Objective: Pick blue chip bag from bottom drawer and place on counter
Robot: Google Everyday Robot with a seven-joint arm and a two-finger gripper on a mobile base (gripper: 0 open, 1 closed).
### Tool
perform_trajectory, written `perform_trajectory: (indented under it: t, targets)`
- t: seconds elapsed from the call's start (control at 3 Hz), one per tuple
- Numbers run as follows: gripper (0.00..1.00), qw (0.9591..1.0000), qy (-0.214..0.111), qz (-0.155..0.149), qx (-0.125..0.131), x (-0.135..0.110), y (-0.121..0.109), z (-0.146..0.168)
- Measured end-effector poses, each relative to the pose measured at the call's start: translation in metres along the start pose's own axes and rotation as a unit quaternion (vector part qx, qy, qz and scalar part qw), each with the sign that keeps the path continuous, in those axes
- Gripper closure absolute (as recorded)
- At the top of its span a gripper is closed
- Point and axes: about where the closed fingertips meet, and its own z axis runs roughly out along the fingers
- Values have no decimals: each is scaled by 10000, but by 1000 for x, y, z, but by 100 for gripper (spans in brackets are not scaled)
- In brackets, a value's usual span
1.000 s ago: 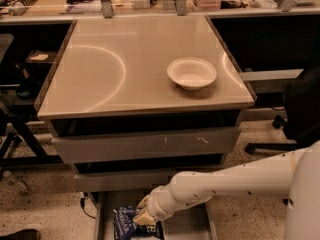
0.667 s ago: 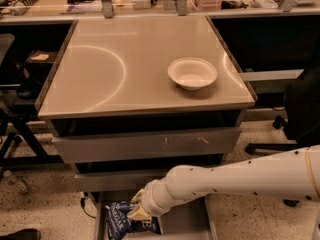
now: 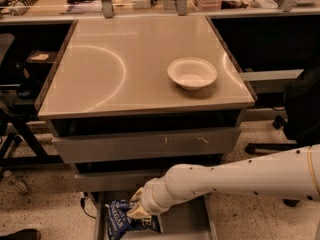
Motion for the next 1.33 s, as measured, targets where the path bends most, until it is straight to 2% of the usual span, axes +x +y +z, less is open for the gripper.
perform_trajectory:
  t: [0.33,0.67,1.0,1.33]
  targets:
    - [100,9997,-92,-157,140,-24,-3,-29]
    - [100,9971,-203,-624,377,-74,-2,-82]
    - [100,9910,-250,-1163,615,-125,-1,-128]
    - [100,9910,-251,-1163,617,-125,-1,-128]
